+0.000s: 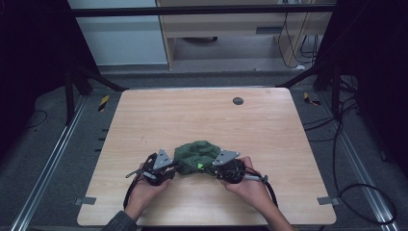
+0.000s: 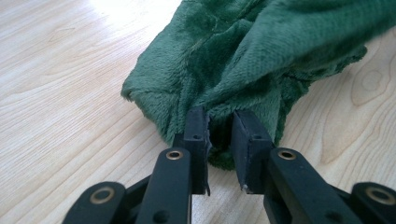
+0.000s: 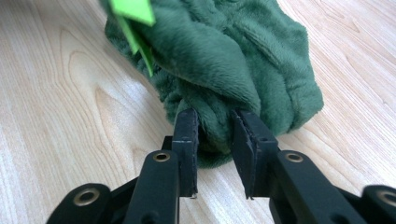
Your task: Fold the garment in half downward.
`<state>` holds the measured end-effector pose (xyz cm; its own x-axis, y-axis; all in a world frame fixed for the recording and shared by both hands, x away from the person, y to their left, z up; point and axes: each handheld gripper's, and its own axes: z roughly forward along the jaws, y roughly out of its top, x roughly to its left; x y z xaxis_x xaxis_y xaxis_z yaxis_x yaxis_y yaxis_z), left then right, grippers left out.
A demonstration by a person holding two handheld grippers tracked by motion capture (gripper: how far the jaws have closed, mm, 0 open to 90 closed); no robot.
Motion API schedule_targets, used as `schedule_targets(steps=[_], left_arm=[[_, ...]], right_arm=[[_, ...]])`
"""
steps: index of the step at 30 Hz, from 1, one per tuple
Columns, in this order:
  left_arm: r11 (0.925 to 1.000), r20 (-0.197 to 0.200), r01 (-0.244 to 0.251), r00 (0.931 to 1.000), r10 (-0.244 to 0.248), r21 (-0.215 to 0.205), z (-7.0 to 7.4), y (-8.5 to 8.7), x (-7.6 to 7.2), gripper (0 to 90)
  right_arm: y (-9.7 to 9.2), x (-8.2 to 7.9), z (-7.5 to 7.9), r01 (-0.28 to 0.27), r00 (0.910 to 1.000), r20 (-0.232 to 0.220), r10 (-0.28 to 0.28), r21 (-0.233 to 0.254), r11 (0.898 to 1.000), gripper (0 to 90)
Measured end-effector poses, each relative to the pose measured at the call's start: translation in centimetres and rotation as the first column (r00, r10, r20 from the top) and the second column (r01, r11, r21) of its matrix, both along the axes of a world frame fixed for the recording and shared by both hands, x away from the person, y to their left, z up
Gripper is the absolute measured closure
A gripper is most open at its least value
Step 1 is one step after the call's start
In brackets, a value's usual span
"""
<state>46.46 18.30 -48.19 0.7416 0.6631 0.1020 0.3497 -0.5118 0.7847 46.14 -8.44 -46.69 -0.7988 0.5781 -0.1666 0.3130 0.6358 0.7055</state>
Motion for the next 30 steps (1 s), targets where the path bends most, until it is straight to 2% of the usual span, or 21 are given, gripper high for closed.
schedule_targets(steps=[4, 13, 20, 30], left_arm=[[0.9999, -0.006, 0.002, 1.0, -0.002, 0.01, -0.2, 0.0, -0.3, 73.5], [0.9999, -0.003, -0.012, 0.9999, 0.012, 0.004, -0.2, 0.4, -0.8, 72.1], [0.9998, -0.008, -0.016, 0.9998, 0.016, -0.014, 0.0, 0.6, -0.9, 71.2], [0.9997, -0.014, -0.017, 0.9997, 0.017, -0.019, 0.1, 0.7, -1.3, 69.2]], right_arm=[[-0.1, -0.2, -0.1, 0.002, 1.0, 0.0, -0.002, 0.002, 1.0, 69.2], [-0.2, -0.3, -0.2, 0.006, 1.0, -0.002, -0.006, 0.003, 1.0, 65.2], [-0.4, -0.4, -0.1, 0.014, 0.9999, -0.003, -0.014, 0.003, 1.0, 56.9], [-0.6, -0.4, 0.0, 0.028, 0.9996, -0.002, -0.028, 0.004, 1.0, 49.5]])
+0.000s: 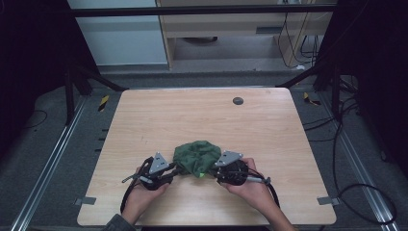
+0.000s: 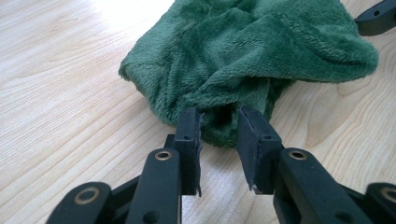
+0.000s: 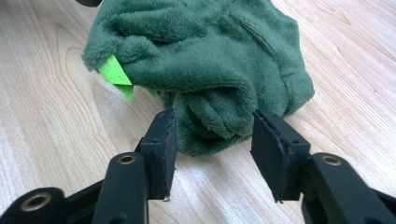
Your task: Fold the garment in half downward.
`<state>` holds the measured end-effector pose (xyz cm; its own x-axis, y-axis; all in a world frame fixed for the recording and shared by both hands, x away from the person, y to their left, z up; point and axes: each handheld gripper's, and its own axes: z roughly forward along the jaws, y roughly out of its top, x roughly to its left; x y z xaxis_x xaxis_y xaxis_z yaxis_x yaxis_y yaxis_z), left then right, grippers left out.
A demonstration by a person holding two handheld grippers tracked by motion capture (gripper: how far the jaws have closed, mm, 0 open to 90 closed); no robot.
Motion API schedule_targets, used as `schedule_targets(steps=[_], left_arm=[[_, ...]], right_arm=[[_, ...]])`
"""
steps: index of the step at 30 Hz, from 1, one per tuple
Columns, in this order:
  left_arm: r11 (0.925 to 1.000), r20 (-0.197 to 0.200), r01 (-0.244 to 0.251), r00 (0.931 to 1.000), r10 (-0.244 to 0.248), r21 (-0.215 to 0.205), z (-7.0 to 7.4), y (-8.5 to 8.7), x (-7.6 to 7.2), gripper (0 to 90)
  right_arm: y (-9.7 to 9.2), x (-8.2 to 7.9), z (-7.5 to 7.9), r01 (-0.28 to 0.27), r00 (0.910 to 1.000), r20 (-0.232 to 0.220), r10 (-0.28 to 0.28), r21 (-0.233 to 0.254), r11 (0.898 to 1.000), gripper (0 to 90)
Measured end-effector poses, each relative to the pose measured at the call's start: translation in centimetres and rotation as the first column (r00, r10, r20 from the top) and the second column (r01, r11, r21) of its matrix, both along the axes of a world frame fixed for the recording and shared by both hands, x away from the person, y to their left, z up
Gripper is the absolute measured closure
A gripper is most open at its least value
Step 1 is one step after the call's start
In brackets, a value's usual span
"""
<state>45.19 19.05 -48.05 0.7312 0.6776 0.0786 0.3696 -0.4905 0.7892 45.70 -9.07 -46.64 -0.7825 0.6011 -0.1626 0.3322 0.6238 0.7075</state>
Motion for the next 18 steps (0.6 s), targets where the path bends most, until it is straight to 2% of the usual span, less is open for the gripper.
schedule_targets(steps=[18], left_arm=[[0.9999, -0.011, 0.001, 0.9999, -0.001, -0.011, 0.29, 0.26, -0.54, 63.4]], right_arm=[[-0.7, -0.34, -0.11, 0.026, 0.9996, -0.013, -0.026, -0.001, 1.0, 37.3]])
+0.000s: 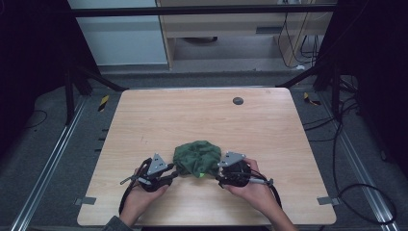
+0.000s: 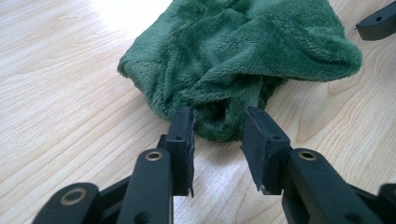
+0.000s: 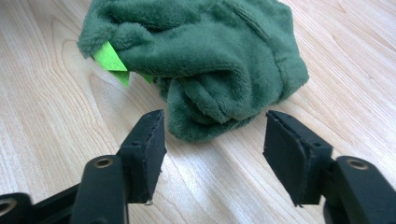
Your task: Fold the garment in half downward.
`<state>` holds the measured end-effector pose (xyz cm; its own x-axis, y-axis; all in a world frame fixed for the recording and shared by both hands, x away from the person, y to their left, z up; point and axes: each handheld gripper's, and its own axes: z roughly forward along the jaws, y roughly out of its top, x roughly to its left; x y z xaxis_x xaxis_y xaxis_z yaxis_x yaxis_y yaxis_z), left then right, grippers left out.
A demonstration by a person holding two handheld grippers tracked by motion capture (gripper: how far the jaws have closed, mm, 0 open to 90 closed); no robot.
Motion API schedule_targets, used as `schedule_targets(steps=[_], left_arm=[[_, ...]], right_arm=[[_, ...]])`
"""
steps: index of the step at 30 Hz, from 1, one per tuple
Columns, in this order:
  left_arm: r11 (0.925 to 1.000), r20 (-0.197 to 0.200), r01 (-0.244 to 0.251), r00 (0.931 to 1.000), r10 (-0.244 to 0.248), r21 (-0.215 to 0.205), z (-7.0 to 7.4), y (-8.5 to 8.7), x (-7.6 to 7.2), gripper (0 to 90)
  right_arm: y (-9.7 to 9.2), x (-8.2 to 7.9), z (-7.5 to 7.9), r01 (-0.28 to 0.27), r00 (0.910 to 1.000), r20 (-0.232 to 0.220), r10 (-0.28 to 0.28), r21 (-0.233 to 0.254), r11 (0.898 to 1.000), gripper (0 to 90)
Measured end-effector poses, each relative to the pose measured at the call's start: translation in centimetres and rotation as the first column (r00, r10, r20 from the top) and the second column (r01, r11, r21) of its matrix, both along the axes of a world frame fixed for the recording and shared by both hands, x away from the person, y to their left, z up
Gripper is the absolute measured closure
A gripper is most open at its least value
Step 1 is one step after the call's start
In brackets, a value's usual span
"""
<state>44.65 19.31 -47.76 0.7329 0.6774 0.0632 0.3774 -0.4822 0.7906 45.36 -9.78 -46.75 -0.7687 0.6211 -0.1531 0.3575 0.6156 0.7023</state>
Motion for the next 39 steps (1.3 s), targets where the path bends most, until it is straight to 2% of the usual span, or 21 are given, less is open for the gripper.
schedule_targets(steps=[10, 16, 21, 28, 33, 39], left_arm=[[0.9999, -0.005, -0.014, 0.9999, 0.014, 0.004, 0.1, 0.1, -0.3, 50.9], [0.9999, -0.033, -0.015, 0.9993, 0.015, 0.005, 0.0, 0.0, -0.3, 41.3], [0.9997, -0.055, -0.024, 0.9982, 0.023, -0.001, 0.1, 0.1, -0.3, 29.9], [0.9985, -0.069, -0.053, 0.9962, 0.053, -0.01, 0.0, 0.8, 0.0, 15.7], [0.9969, -0.072, -0.074, 0.9948, 0.072, -0.025, 0.2, 1.8, 0.2, 11.6], [0.9961, -0.088, -0.087, 0.9925, 0.085, -0.017, 0.1, 2.9, 0.5, 9.7]], right_arm=[[-1.0, -0.1, 0.2, 0.035, 0.9993, -0.017, -0.034, 0.027, 0.999, 29.0], [-1.6, -0.1, 0.4, 0.063, 0.9977, -0.029, -0.062, 0.037, 0.997, 22.0], [-2.3, 0.0, 0.4, 0.097, 0.9943, -0.048, -0.095, 0.043, 0.994, 14.5], [-4.0, 0.1, 0.1, 0.138, 0.9885, -0.07, -0.134, 0.05, 0.989, 9.2], [-5.9, 0.1, 0.0, 0.192, 0.9772, -0.102, -0.186, 0.049, 0.98, 6.5], [-8.2, 0.1, -0.2, 0.251, 0.9621, -0.126, -0.242, 0.061, 0.966, 6.0]])
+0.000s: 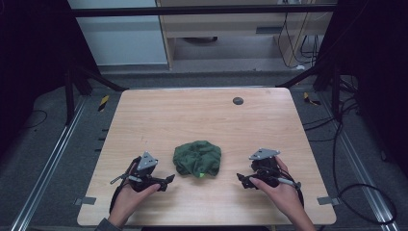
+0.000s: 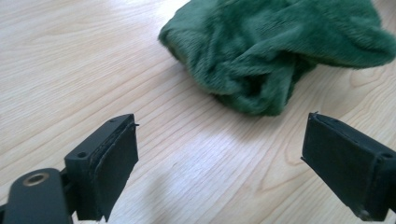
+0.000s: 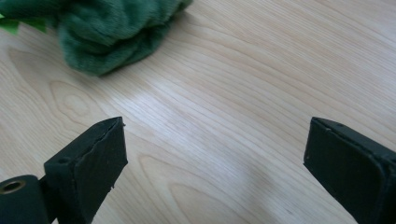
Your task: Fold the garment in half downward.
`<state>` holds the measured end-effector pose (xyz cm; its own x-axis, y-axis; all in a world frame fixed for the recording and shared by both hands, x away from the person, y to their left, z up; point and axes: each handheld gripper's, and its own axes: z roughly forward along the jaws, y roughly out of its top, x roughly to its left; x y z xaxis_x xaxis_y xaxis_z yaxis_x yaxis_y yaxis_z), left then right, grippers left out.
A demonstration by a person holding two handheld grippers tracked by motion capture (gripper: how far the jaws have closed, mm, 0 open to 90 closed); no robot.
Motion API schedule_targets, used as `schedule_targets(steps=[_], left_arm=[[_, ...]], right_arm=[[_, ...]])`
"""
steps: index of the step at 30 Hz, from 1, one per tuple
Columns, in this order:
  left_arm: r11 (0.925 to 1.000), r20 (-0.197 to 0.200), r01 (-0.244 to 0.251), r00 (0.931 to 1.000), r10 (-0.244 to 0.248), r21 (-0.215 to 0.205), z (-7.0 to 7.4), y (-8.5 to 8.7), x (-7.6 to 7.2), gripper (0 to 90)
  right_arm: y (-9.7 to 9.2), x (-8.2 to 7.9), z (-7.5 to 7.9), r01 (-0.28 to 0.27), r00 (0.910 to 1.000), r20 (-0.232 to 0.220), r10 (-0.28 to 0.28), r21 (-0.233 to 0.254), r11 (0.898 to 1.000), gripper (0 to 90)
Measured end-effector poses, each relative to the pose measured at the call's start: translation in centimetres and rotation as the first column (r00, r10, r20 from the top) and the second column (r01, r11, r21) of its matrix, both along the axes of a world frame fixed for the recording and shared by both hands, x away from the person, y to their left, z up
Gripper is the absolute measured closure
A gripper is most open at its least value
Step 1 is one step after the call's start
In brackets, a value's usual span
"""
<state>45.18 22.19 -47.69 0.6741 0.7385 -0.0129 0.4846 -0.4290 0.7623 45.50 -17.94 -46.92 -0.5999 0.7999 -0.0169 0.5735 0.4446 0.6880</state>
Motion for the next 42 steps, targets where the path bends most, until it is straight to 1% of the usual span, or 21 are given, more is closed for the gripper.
schedule_targets(steps=[6, 8, 11, 13, 18, 19, 21, 23, 25, 28, 31, 35, 36, 37, 38, 42], left_arm=[[0.9998, -0.013, 0.002, 0.9999, -0.001, 0.018, -0.3, 0.7, 0.3, 7.6], [0.9997, -0.013, 0.005, 0.9999, -0.005, 0.025, -0.4, 0.8, 0.4, 7.1], [0.9996, -0.016, -0.002, 0.9999, 0.002, 0.029, -0.5, 1.1, 0.6, 7.0], [0.9995, -0.019, -0.008, 0.9998, 0.009, 0.03, -0.6, 1.4, 0.8, 6.9], [0.999, -0.017, -0.034, 0.9993, 0.034, 0.03, -0.7, 2.1, 1.2, 6.8], [0.9988, -0.016, -0.037, 0.9992, 0.037, 0.031, -0.7, 2.3, 1.3, 6.8], [0.9982, -0.016, -0.049, 0.9987, 0.049, 0.035, -0.8, 2.5, 1.6, 6.7], [0.9969, -0.015, -0.06, 0.998, 0.061, 0.05, -1.0, 2.8, 2.0, 6.7], [0.9959, -0.024, -0.071, 0.9971, 0.072, 0.057, -1.3, 3.1, 2.4, 6.7], [0.9941, -0.027, -0.091, 0.9954, 0.092, 0.059, -1.5, 3.5, 3.0, 6.7], [0.9923, -0.027, -0.112, 0.9931, 0.114, 0.052, -1.7, 3.9, 3.5, 6.7], [0.9878, -0.02, -0.136, 0.9902, 0.138, 0.075, -2.1, 4.3, 4.2, 6.8], [0.9877, -0.025, -0.14, 0.9896, 0.142, 0.071, -2.3, 4.3, 4.4, 6.7], [0.9874, -0.026, -0.139, 0.9896, 0.142, 0.076, -2.3, 4.4, 4.5, 6.8], [0.9867, -0.022, -0.141, 0.9894, 0.143, 0.08, -2.4, 4.4, 4.6, 6.7], [0.986, -0.032, -0.146, 0.9882, 0.149, 0.08, -2.8, 4.4, 5.0, 6.7]], right_arm=[[-1.4, 0.3, 0.1, 0.027, 0.9996, -0.003, -0.027, 0.026, 0.999, 5.9], [-1.8, 0.5, 0.1, 0.038, 0.9993, -0.005, -0.038, 0.028, 0.999, 5.9], [-2.3, 0.8, -0.1, 0.053, 0.9985, -0.015, -0.053, 0.032, 0.998, 5.7], [-2.7, 1.0, -0.2, 0.06, 0.9981, -0.017, -0.059, 0.033, 0.998, 5.7], [-3.4, 1.4, -0.5, 0.082, 0.996, -0.039, -0.081, 0.034, 0.996, 5.8], [-3.6, 1.5, -0.6, 0.083, 0.9961, -0.034, -0.082, 0.034, 0.996, 5.8], [-3.8, 1.7, -0.7, 0.093, 0.9947, -0.048, -0.091, 0.041, 0.995, 5.9], [-4.0, 1.9, -0.8, 0.097, 0.9943, -0.049, -0.095, 0.043, 0.994, 5.9], [-4.1, 2.2, -0.9, 0.108, 0.9931, -0.051, -0.105, 0.051, 0.993, 6.1], [-4.3, 2.8, -1.1, 0.13, 0.9906, -0.052, -0.127, 0.071, 0.989, 6.4], [-4.4, 3.5, -1.4, 0.157, 0.9868, -0.055, -0.152, 0.09, 0.984, 6.5], [-4.7, 4.6, -2.0, 0.202, 0.9788, -0.052, -0.198, 0.091, 0.975, 7.0], [-4.7, 4.7, -2.2, 0.218, 0.9752, -0.056, -0.214, 0.093, 0.971, 7.2], [-4.7, 4.9, -2.3, 0.229, 0.973, -0.055, -0.224, 0.097, 0.969, 7.3], [-4.8, 5.0, -2.4, 0.236, 0.9715, -0.047, -0.232, 0.093, 0.967, 7.2], [-4.8, 5.5, -3.2, 0.269, 0.963, -0.047, -0.265, 0.092, 0.959, 8.0]])
